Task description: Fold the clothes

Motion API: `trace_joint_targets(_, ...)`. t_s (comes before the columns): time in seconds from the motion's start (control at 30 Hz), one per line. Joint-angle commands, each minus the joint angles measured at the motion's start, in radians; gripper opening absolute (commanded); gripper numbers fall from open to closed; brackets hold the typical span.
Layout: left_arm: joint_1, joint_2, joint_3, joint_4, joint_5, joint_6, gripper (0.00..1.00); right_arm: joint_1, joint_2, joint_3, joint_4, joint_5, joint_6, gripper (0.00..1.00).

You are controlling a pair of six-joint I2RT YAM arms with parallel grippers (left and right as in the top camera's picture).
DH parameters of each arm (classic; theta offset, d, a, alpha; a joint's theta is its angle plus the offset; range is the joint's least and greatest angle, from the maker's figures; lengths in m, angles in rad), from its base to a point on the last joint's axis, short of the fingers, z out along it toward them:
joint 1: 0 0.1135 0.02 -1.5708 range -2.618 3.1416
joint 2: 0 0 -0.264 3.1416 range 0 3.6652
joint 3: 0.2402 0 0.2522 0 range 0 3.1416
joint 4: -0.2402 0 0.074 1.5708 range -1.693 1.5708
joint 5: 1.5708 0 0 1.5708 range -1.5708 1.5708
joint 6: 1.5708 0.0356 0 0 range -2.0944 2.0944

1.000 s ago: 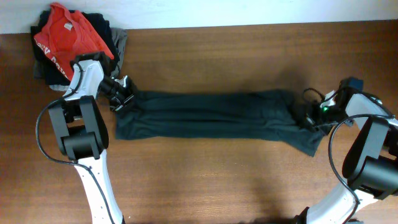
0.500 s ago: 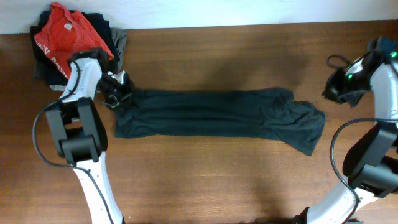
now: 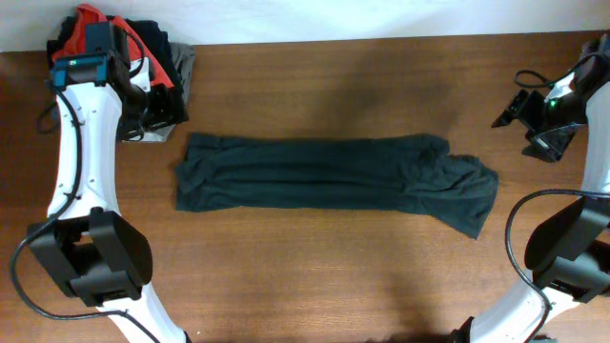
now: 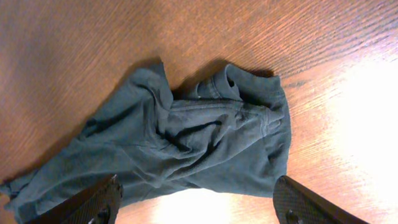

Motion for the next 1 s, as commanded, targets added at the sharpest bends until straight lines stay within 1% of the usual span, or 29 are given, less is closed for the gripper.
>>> trace_joint_targets(0.0,0.007,0.007,0.0,-0.008,-0.064,0.009,0.99,0.046,0.002,0.011,-0.004,0.003,-0.015,0.85)
trace_joint_targets(0.1,0.008,0.007,0.0,-0.013,-0.064,0.009,0.99,0.085,0.002,0.011,-0.004,0.004,-0.017,0.99)
trace_joint_targets(0.23,0.017,0.007,0.0,-0.013,-0.077,0.009,0.99,0.131,0.002,0.011,-0.004,0.004,-0.017,0.99)
trace_joint_targets(0.37,0.033,0.01,-0.001,-0.004,-0.15,0.009,0.99,0.163,0.002,0.011,-0.003,0.004,-0.017,0.99)
trace_joint_targets(0.97,0.043,0.013,-0.001,0.003,-0.149,0.008,0.99,0.175,0.002,0.011,-0.003,0.004,-0.013,0.99)
